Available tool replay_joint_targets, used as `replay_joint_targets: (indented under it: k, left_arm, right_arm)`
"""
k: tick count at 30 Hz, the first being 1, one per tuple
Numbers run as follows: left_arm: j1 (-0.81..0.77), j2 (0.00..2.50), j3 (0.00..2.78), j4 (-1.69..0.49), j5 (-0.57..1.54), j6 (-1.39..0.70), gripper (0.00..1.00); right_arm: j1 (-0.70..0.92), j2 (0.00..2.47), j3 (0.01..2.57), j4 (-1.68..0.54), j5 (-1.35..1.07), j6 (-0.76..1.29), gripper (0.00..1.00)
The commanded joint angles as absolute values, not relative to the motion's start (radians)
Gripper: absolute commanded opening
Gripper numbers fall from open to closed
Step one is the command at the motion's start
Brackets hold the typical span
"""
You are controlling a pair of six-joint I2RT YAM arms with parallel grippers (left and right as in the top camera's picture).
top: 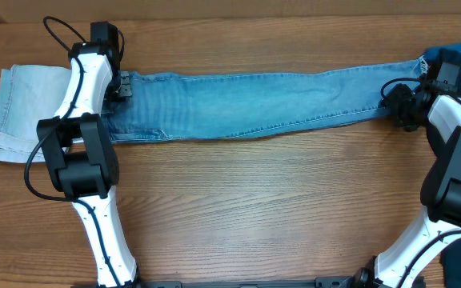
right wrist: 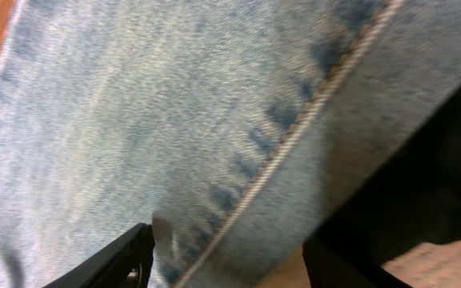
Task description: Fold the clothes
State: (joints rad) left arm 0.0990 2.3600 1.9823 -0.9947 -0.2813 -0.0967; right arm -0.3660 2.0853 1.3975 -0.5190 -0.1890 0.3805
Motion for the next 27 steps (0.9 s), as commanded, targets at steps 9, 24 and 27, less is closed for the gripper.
replay_joint_targets:
  k: [9, 24, 27]
  left_arm:
    - [0.111, 2.338, 1.971, -0.998, -0.322, -0.078, 0.26]
    - [0.111, 2.338, 1.971, -1.013, -0.321, -0.078, 0.24]
    - [0.111, 2.338, 1.971, -1.013, -0.316, -0.079, 0.24]
  right_arm:
    - [-0.366, 2.106, 1.254, -0.305, -0.249, 0.453, 0.56]
    - [-0.359, 2.034, 1.326, -0.311, -0.268, 0.244, 0.04]
    - [-0.325, 1.950, 1.386, -0.379, -0.252, 0.156, 0.04]
